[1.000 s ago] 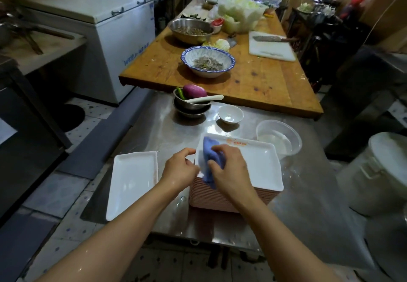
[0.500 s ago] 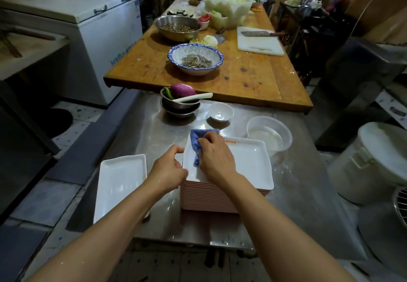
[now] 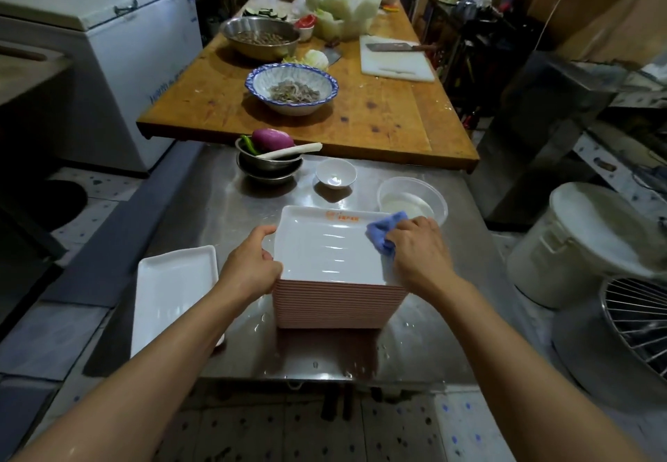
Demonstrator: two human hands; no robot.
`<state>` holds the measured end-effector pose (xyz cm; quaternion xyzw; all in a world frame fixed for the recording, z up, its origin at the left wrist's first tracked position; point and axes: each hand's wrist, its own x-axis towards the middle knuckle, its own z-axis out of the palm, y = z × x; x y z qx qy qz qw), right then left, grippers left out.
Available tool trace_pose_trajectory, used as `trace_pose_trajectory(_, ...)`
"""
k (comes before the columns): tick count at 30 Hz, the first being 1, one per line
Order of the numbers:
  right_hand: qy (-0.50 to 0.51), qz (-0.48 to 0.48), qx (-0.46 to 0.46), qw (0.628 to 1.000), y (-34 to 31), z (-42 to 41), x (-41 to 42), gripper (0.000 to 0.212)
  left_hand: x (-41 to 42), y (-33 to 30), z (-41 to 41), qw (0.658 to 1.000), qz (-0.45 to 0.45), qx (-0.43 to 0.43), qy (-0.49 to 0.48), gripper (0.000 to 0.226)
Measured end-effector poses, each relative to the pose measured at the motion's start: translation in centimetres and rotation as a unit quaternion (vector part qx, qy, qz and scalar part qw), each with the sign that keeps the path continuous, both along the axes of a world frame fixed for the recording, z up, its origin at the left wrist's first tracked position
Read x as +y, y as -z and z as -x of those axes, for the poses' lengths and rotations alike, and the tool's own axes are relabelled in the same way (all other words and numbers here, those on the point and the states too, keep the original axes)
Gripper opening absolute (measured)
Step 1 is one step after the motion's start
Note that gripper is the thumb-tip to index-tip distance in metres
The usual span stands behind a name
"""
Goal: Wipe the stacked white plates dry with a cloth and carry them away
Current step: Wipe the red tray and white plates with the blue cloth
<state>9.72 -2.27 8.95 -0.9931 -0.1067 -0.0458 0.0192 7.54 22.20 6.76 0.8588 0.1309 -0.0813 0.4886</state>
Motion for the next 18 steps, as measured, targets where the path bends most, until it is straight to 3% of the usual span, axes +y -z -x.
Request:
trace_pose_trajectory(4,-0.01,-0.058,0.061,0.996,-0.1,3.4,-0.2,0.022,-0.2,0.1,0.2,1.0,0.008,-0.004,-0.003,0.065)
trace_pose_trajectory(8,-0.031,-0.128,0.074,0.989,0.0,6.4,2.0,0.036,0.0,0.0,0.5,0.998,0.07,-0.003,-0.007,0.065)
trace_pose_trajectory(14,-0.124,-0.215,0.141,0.958,-0.4,5.9,9.2,0.044,0.8,0.0,0.9,0.984,0.174,0.027,-0.005,0.055)
trace_pose_trajectory(18,-0.128,-0.241,0.172,0.947,-0.4,4.5,11.0,0.041,1.1,-0.1,0.5,0.984,0.172,0.035,0.007,0.053)
